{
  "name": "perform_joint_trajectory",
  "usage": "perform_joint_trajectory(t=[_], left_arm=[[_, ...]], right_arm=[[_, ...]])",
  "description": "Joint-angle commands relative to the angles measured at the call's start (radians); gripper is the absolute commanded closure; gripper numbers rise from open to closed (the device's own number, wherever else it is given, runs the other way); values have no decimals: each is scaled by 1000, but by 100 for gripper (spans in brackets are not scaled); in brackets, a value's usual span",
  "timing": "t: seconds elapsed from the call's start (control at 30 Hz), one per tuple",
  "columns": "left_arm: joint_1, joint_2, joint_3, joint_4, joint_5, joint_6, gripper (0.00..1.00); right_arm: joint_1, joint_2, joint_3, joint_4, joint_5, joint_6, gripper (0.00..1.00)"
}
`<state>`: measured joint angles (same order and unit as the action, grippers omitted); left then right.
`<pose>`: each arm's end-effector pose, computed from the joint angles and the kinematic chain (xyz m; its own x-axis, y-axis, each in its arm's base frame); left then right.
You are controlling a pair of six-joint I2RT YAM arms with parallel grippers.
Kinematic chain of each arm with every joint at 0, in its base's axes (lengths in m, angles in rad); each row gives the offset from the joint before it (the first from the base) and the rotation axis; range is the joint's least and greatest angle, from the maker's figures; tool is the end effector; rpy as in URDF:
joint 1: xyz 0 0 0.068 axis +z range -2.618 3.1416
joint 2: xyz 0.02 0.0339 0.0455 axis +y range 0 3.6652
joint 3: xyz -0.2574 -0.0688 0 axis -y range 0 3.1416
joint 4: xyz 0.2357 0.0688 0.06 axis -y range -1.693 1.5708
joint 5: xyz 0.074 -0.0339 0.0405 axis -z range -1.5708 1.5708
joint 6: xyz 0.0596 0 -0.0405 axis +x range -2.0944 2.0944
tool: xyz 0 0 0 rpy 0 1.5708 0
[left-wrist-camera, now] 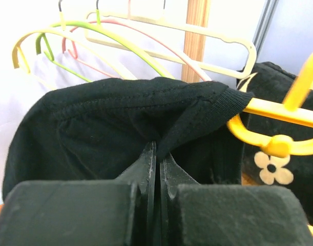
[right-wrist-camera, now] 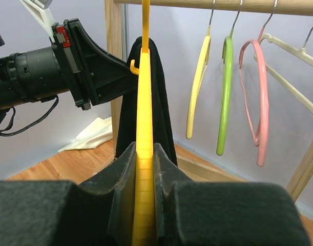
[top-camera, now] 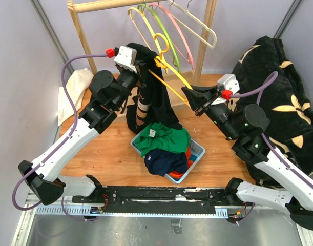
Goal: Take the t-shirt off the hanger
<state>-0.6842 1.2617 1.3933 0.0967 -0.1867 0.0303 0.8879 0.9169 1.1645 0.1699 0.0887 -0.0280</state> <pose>0.2368 -0.1789 0.4791 0.1899 -0.1164 -0.9749 0.4754 0.8797 -0.0125 0.1298 0.1512 0.4878 0.2760 0.2951 -0.9148 -0.7142 0.6999 0.0103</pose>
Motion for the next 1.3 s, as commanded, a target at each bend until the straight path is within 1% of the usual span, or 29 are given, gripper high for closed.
perform_joint_trajectory(t=[0.0,0.07,0.23,0.4,0.77,0.87,0.97,1.1,1.17,1.27], left_arm=[[-2,-26,48,49,-68,3,99],[3,-14,79,27,-101,1,99],[25,60,212,-67,-139,-5,99],[40,123,297,-99,-185,8,100],[67,270,550,-220,-235,39,100],[70,325,637,-278,-237,44,100],[69,351,678,-304,-223,41,100],[69,338,661,-312,-184,21,100],[69,314,652,-309,-115,11,100],[69,269,659,-297,10,-18,100]], right_arm=[[0,-74,-19,71,12,-10,99],[0,-101,-34,63,21,-10,99],[0,-180,-67,32,22,-7,99],[1,-265,-87,-23,19,-14,99],[1,-432,-102,-154,55,-40,99],[1,-462,-102,-172,55,-45,99],[1,-472,-96,-188,56,-53,99],[0,-483,-89,-202,73,-50,99],[0,-497,-97,-192,118,-48,99],[0,-520,-116,-167,255,-43,99]])
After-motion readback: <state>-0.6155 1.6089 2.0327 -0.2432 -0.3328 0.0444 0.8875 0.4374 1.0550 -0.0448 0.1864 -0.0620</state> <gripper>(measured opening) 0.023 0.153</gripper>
